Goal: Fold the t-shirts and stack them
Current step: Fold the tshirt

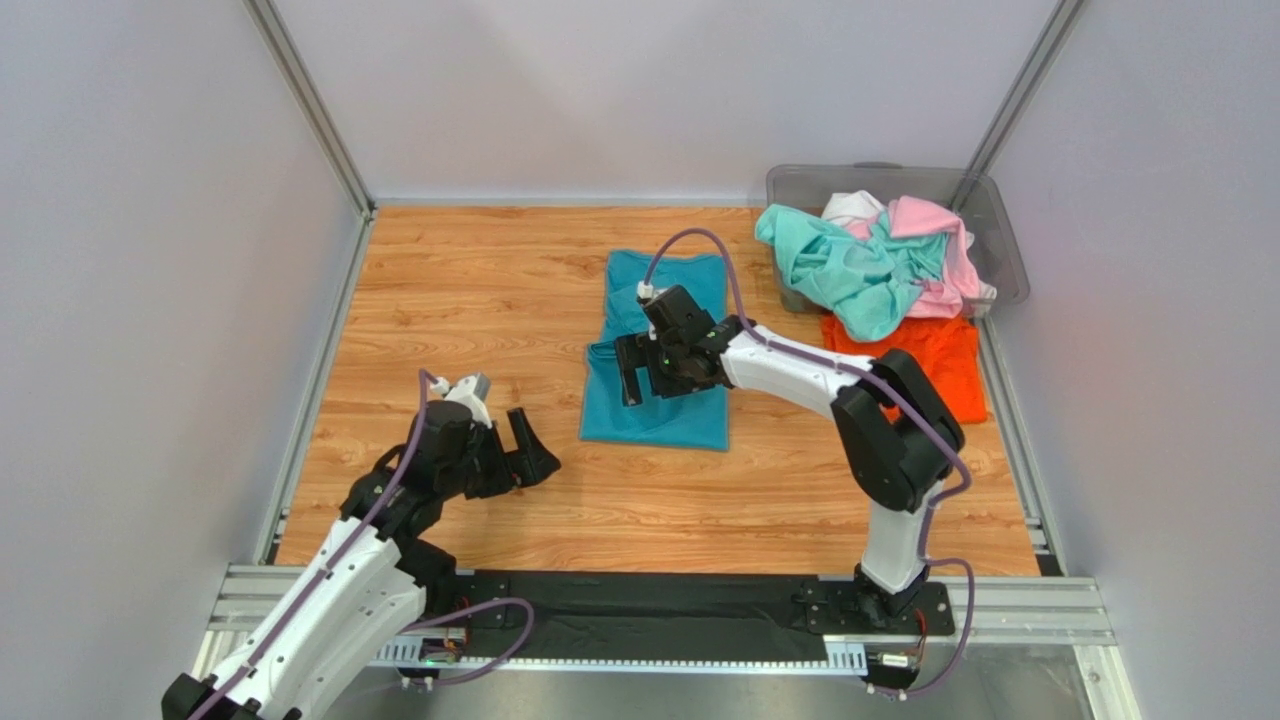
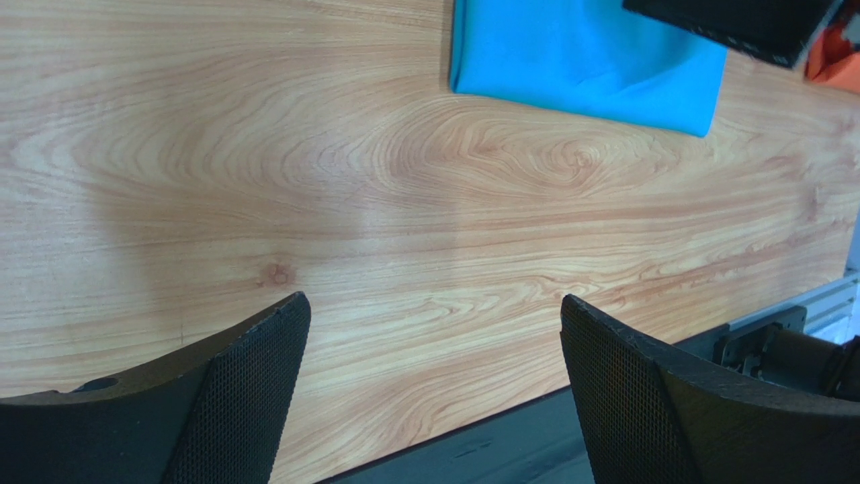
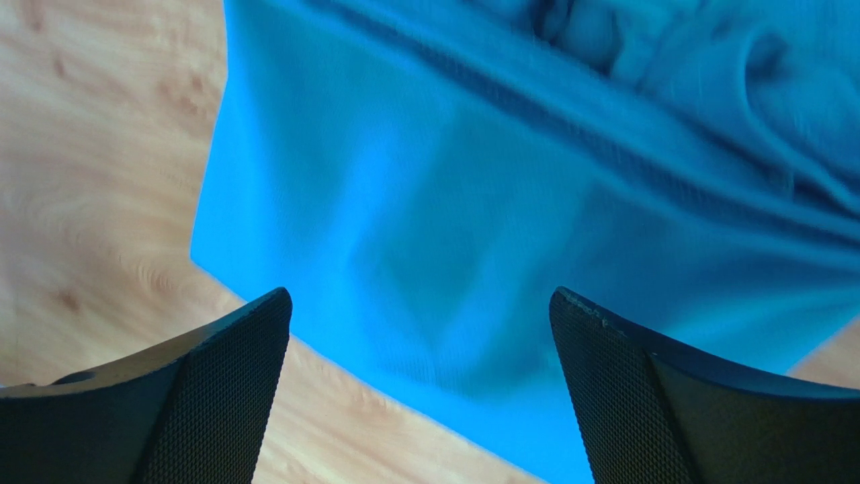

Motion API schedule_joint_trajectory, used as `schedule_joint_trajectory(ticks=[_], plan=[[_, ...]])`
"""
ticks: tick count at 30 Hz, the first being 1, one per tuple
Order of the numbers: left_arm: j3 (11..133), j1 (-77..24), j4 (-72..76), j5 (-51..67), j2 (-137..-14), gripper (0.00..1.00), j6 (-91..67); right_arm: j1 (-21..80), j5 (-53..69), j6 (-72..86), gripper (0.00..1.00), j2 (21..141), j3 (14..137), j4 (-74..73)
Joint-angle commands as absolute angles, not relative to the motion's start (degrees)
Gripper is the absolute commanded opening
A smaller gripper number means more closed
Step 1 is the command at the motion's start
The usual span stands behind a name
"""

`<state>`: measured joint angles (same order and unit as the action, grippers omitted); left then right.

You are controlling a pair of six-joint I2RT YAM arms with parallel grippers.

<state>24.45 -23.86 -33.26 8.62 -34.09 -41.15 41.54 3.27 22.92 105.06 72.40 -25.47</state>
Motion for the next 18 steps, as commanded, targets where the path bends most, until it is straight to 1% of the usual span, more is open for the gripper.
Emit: schedule_joint_trajectory(ticks=[1, 4, 7, 11, 14, 18], plan=[[23.73, -23.73, -33.31, 6.94, -31.65, 1.00, -43.59, 41.22, 0.62, 22.33, 1.00, 110.28, 80.23, -23.20], [23.47, -23.73, -32.87, 6.86, -31.38, 1.00, -43.33, 40.52, 0.09, 22.50, 1.00, 115.11, 85.67, -24.78], [23.47, -23.73, -32.61, 6.77, -32.43, 1.00, -42.98, 39.38, -3.24, 23.73, 1.00, 118.55, 90.24, -25.58], [23.20, -23.73, -31.99, 7.47, -34.10, 1.00, -42.54, 38.32, -4.74, 23.12, 1.00, 121.64, 95.08, -26.01], [22.94, -23.73, -31.73, 7.65, -34.98, 1.00, -42.36, 37.97, -6.59, 22.24, 1.00, 124.18, 100.08, -29.34], [22.94, -23.73, -31.55, 7.82, -35.33, 1.00, -42.28, 37.79, -7.47, 21.62, 1.00, 125.33, 103.09, -31.81]])
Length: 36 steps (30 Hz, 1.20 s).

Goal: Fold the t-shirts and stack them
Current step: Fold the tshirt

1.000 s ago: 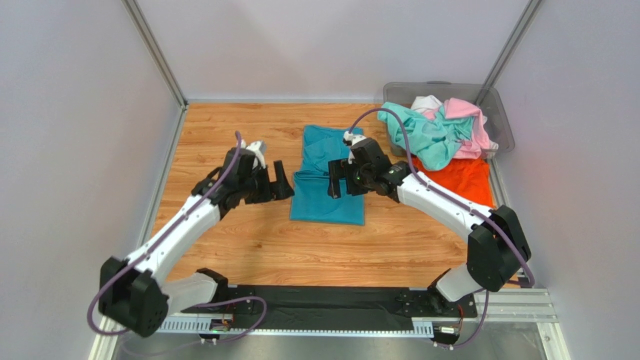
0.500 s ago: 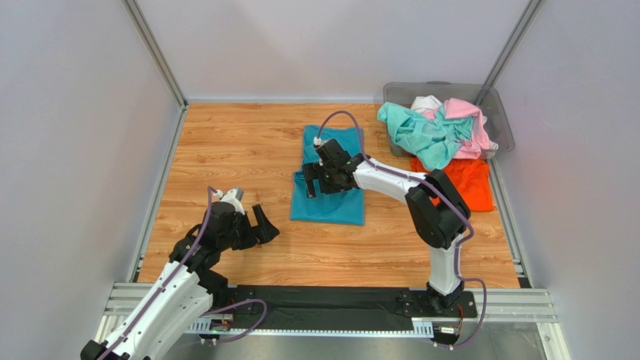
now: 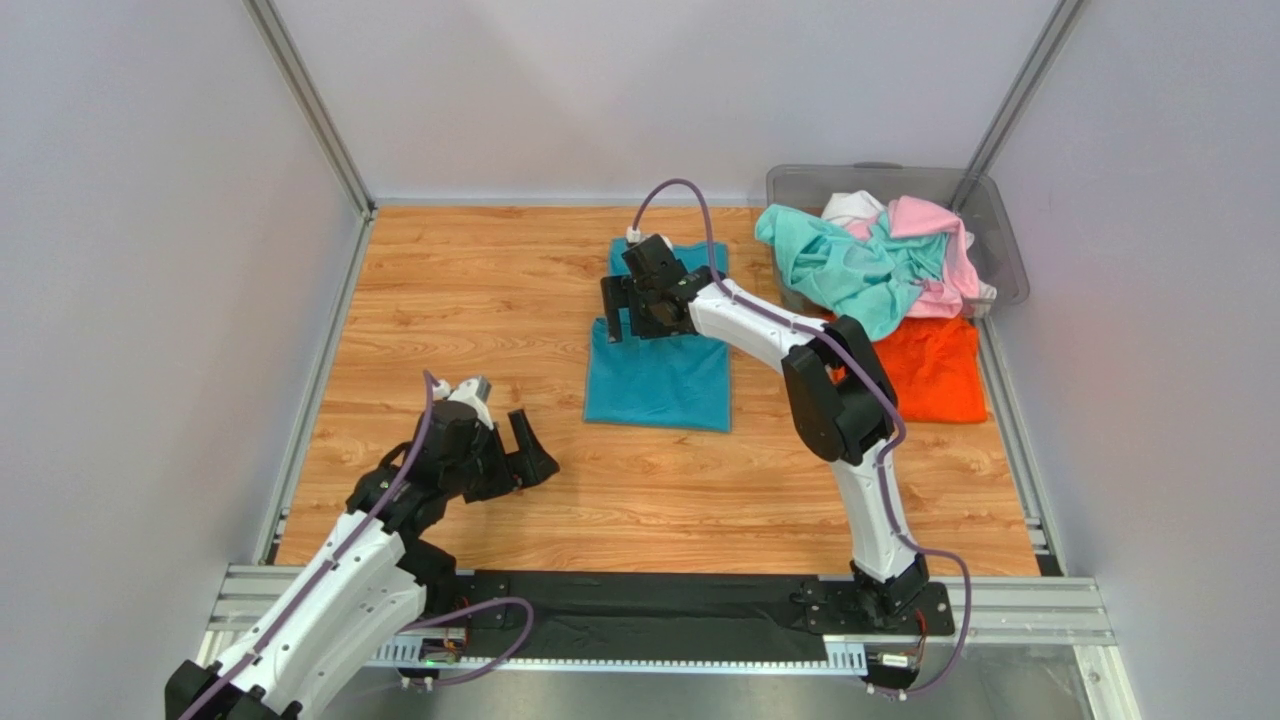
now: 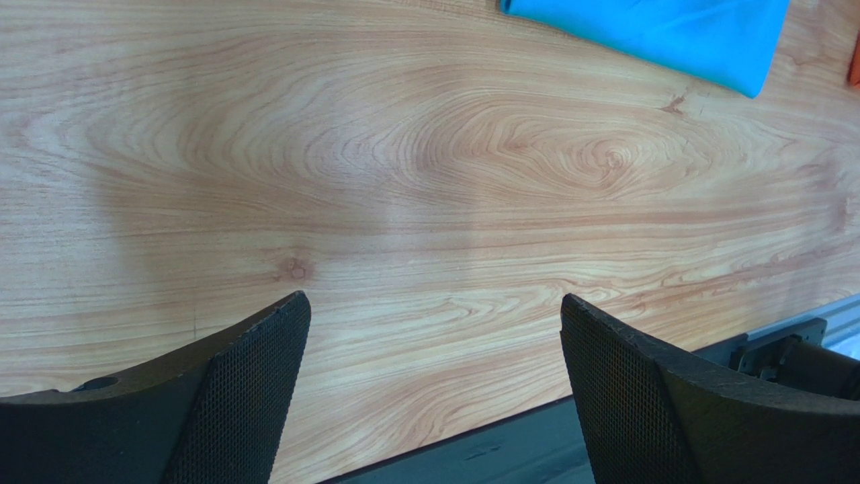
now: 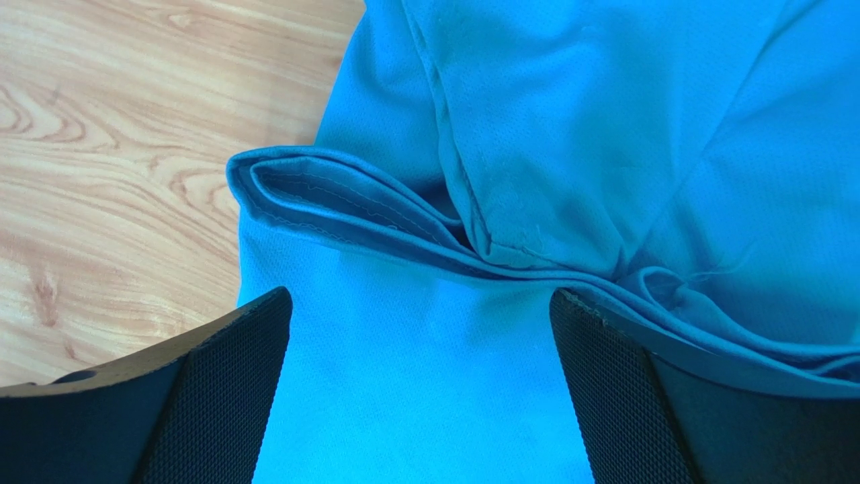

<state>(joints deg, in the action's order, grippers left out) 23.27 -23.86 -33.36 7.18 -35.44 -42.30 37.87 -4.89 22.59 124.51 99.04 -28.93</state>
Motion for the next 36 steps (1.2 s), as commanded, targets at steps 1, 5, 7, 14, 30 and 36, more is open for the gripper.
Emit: schedule_joint_trajectory(ticks=[1, 5, 7, 14, 30, 36], plan=[[23.03, -23.73, -31.47, 7.91, -35.33, 1.00, -42.28, 37.62, -7.47, 21.71, 1.00, 124.90, 103.36, -32.34], [23.29, -23.73, -31.03, 8.26, -35.68, 1.00, -42.45, 37.79, -6.77, 23.20, 1.00, 120.51, 100.82, -33.40], [23.90, -23.73, -30.50, 8.44, -36.38, 1.00, -42.45, 37.71, -7.12, 24.16, 1.00, 115.77, 96.52, -33.14], [25.57, -23.73, -25.59, 7.82, -42.78, 1.00, -42.10, 37.79, -8.17, 30.04, 1.00, 96.18, 75.08, -31.20], [42.09, -23.64, -10.37, 13.44, -81.81, 0.60, -41.49, 37.62, -13.44, 34.02, 1.00, 69.70, 46.76, -27.51], [46.14, -23.64, -9.32, 16.43, -91.57, 0.39, -41.75, 37.01, -14.50, 33.14, 1.00, 69.78, 46.06, -27.33]])
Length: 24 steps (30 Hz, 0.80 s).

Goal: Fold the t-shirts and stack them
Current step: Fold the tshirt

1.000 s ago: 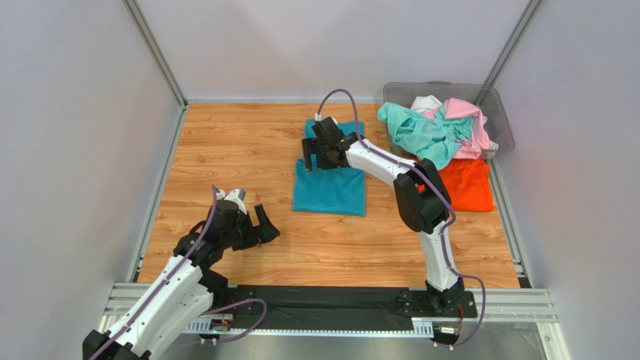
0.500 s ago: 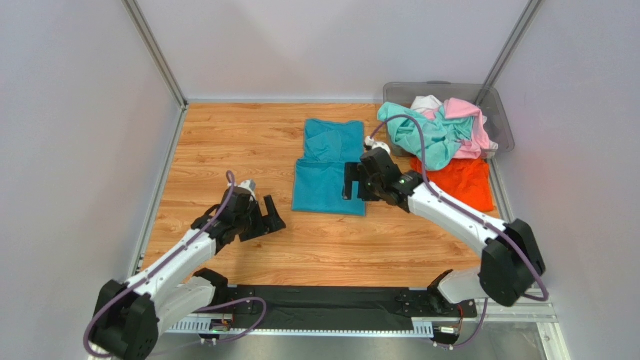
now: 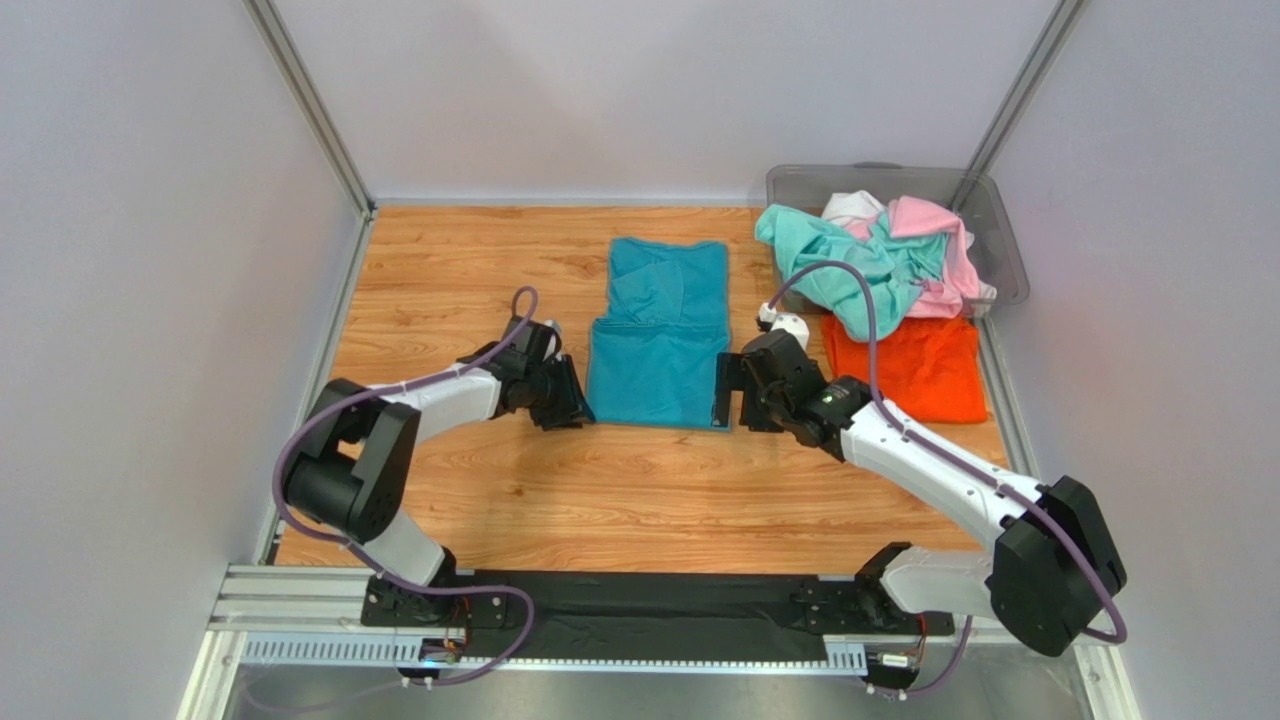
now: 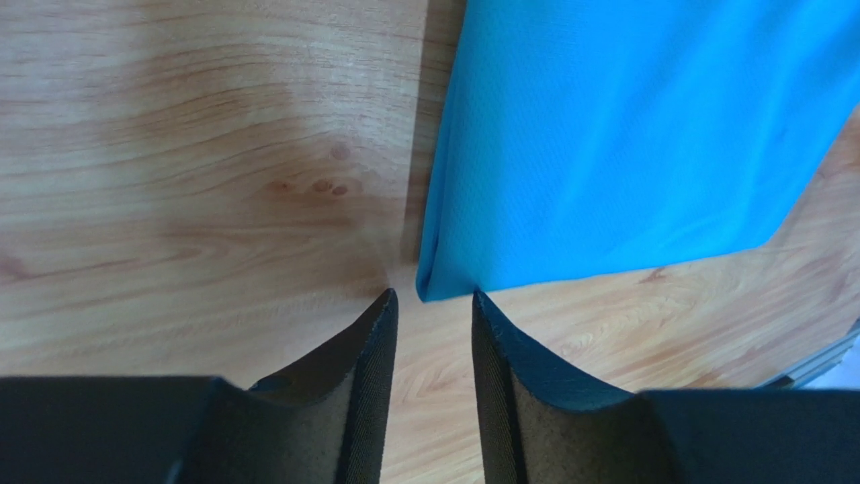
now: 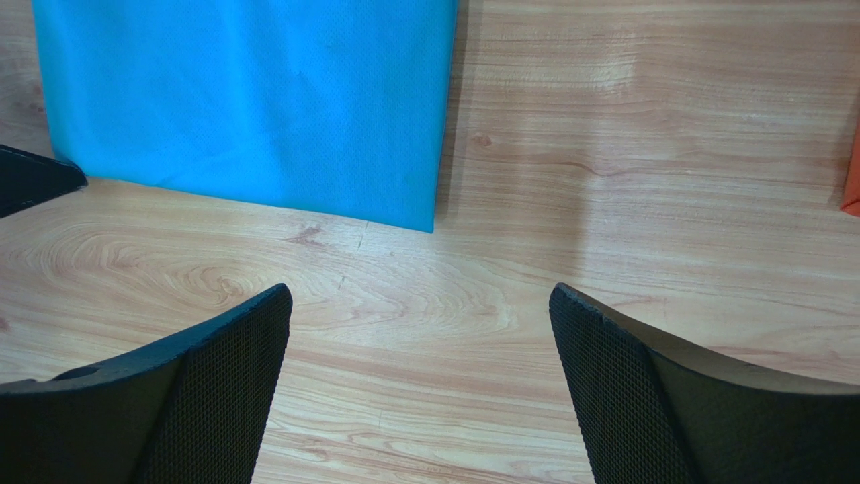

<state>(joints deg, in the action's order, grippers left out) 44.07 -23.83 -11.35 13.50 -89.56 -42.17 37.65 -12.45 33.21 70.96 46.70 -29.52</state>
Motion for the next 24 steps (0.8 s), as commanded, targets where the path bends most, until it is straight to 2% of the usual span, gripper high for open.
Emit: schedule_joint_trajectory(ticks=[1, 2, 3, 5, 7, 8, 11, 17, 21, 24], plan=[[46.32, -23.64, -9.06, 17.04, -92.97, 0.37, -41.84, 36.91, -14.50, 33.13, 1.00, 69.87, 45.97, -27.07], [46.41, -23.64, -8.79, 17.31, -93.60, 0.37, -42.01, 36.83, -14.33, 32.96, 1.00, 70.22, 45.88, -26.98], [46.49, -23.64, -8.79, 17.14, -94.04, 0.31, -42.36, 36.48, -14.15, 32.96, 1.00, 70.40, 45.88, -26.81], [46.41, -23.64, -8.53, 17.75, -95.53, 0.26, -42.45, 36.21, -13.54, 32.87, 1.00, 71.27, 45.79, -26.28], [46.49, -23.64, -8.44, 17.67, -96.41, 0.26, -42.36, 36.04, -12.84, 32.87, 1.00, 71.45, 45.70, -25.58], [46.84, -23.64, -8.52, 17.67, -96.85, 0.16, -42.28, 35.86, -12.31, 32.70, 1.00, 71.98, 45.70, -25.32], [48.07, -23.64, -9.14, 17.58, -98.61, 0.00, -41.93, 35.68, -10.20, 32.43, 1.00, 73.47, 45.62, -24.17], [47.90, -23.64, -10.63, 17.93, -98.70, 0.00, -40.87, 33.23, -5.98, 31.03, 0.98, 78.66, 46.58, -22.77], [44.83, -23.64, -11.86, 14.43, -94.41, 0.00, -40.95, 31.47, -2.12, 30.24, 0.94, 82.35, 47.11, -21.54], [41.84, -23.64, -11.16, 13.62, -92.03, 0.00, -41.13, 31.20, -0.88, 29.62, 0.87, 85.51, 48.07, -21.09]])
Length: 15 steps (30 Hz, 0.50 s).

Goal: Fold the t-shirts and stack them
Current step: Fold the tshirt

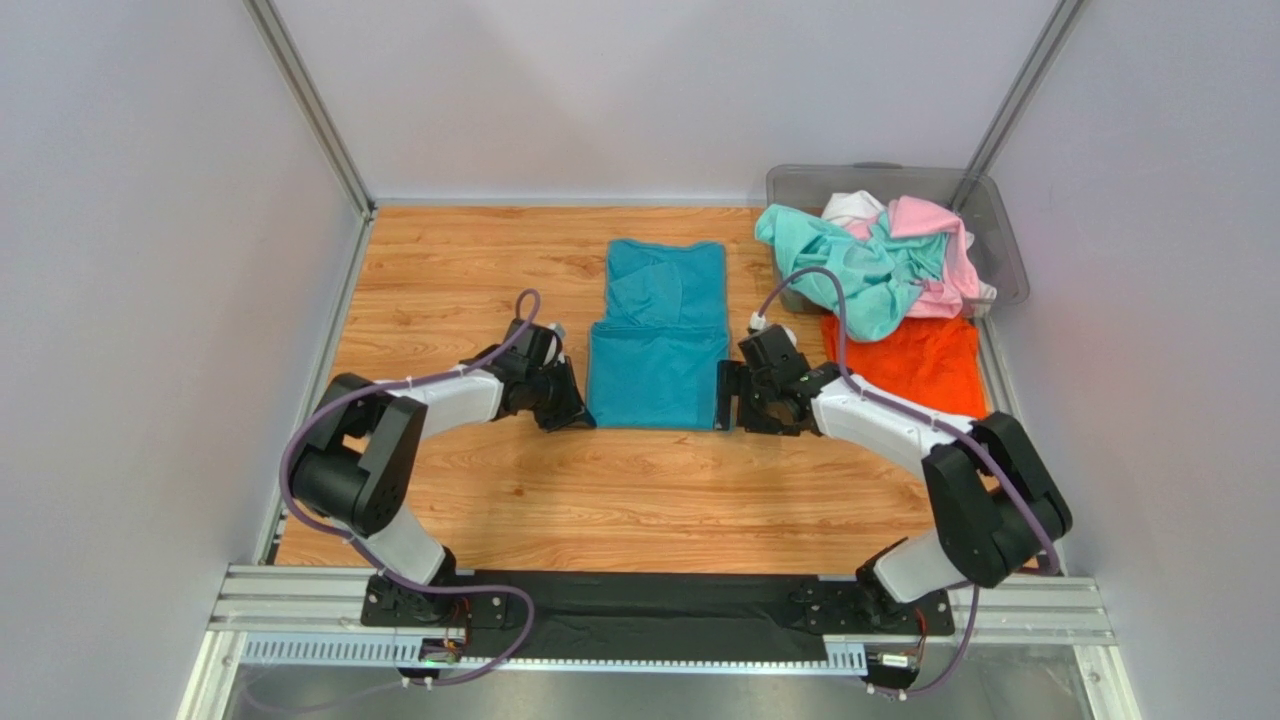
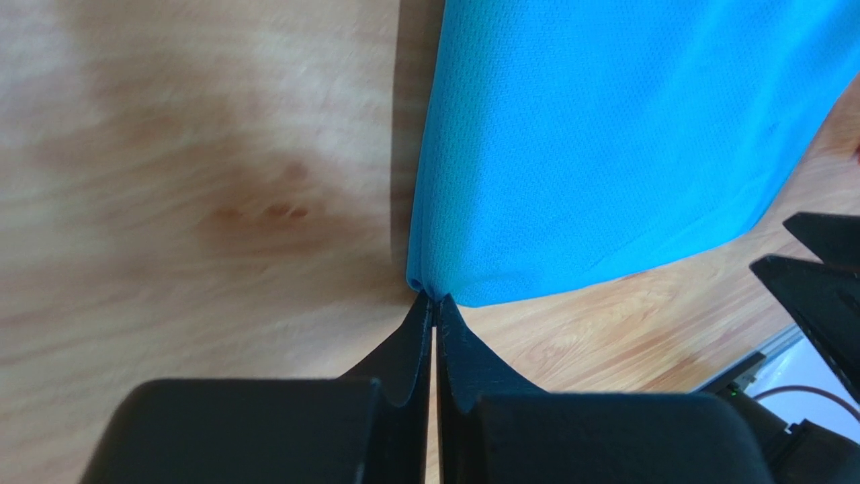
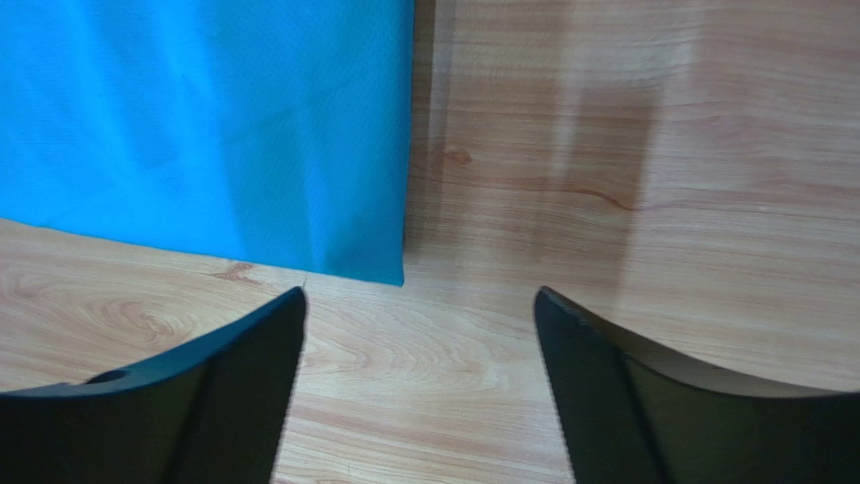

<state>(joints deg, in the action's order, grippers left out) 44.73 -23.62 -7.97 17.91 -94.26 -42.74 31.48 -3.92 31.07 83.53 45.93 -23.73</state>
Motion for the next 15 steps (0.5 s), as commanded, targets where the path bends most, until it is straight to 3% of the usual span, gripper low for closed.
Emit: schedule_joint_trajectory(ticks=[1, 4, 10, 12, 15], plan=[[40.88, -23.64, -10.73, 13.62, -91.67, 0.00, -41.05, 31.20, 1.38, 29.36, 0.79, 87.00, 48.42, -20.66], [39.91, -23.64, -10.20, 13.89, -91.32, 0.00, -41.22, 31.20, 2.11, 29.00, 0.67, 89.37, 49.48, -19.43], [39.81, -23.64, -10.28, 13.62, -91.41, 0.00, -41.13, 31.20, 5.80, 29.27, 0.50, 93.68, 50.10, -18.19], [40.08, -23.73, -11.07, 13.19, -91.32, 0.00, -41.04, 31.29, 7.46, 29.27, 0.33, 94.30, 50.10, -18.19], [39.99, -23.64, -12.13, 12.75, -90.36, 0.00, -41.04, 31.81, 9.40, 29.97, 0.16, 93.26, 49.40, -18.37]])
